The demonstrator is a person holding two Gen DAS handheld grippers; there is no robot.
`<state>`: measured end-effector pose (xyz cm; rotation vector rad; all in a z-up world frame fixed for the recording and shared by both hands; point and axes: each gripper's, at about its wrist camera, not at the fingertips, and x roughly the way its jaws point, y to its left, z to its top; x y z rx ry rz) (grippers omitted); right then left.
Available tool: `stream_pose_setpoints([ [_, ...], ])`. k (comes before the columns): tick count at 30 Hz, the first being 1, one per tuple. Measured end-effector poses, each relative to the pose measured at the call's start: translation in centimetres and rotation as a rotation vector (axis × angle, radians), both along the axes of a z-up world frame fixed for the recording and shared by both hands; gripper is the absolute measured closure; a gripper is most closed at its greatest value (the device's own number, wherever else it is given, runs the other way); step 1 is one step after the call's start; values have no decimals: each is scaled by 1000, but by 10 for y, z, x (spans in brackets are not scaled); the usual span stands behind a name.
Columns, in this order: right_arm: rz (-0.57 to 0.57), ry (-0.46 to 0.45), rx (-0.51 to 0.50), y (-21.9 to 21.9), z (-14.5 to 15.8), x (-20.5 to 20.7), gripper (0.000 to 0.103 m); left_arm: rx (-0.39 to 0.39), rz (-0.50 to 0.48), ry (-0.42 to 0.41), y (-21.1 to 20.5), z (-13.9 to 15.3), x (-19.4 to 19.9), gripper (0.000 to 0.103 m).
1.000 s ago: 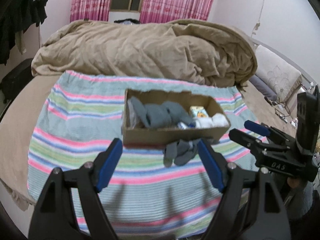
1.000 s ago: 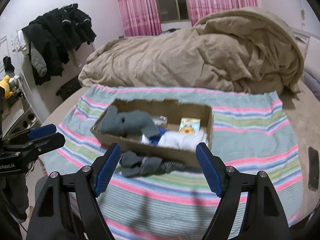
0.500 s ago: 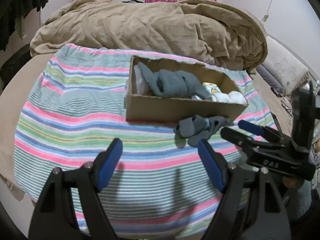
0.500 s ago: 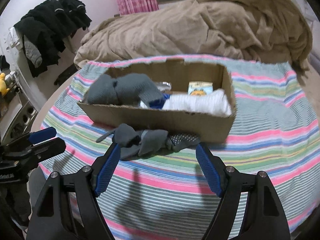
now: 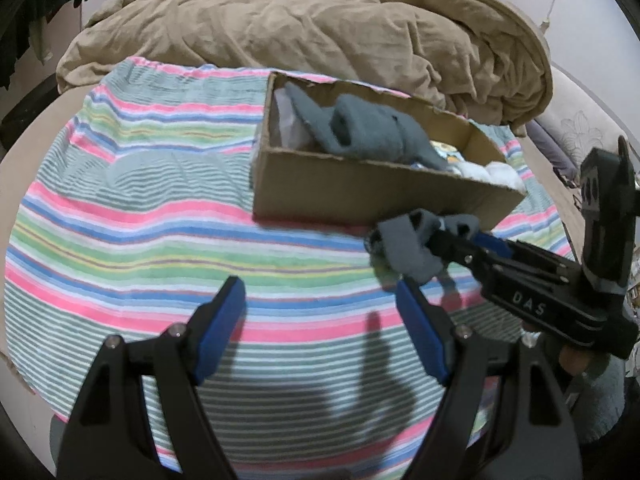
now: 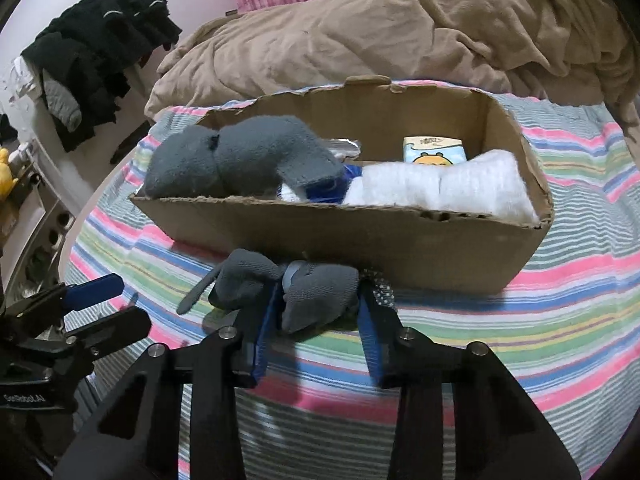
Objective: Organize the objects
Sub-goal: 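Grasp the remaining grey glove pair with the right tool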
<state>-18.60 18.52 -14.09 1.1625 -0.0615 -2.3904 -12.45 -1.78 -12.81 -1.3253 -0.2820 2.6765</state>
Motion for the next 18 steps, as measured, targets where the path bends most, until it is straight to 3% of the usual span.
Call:
stream_pose_setpoints([
  [4, 21, 20, 8, 1, 8, 7, 76, 9, -3, 9, 2, 5, 2, 24],
  [18, 31, 112, -1, 18, 61, 41, 76, 5, 2, 84, 2, 47, 20, 24],
])
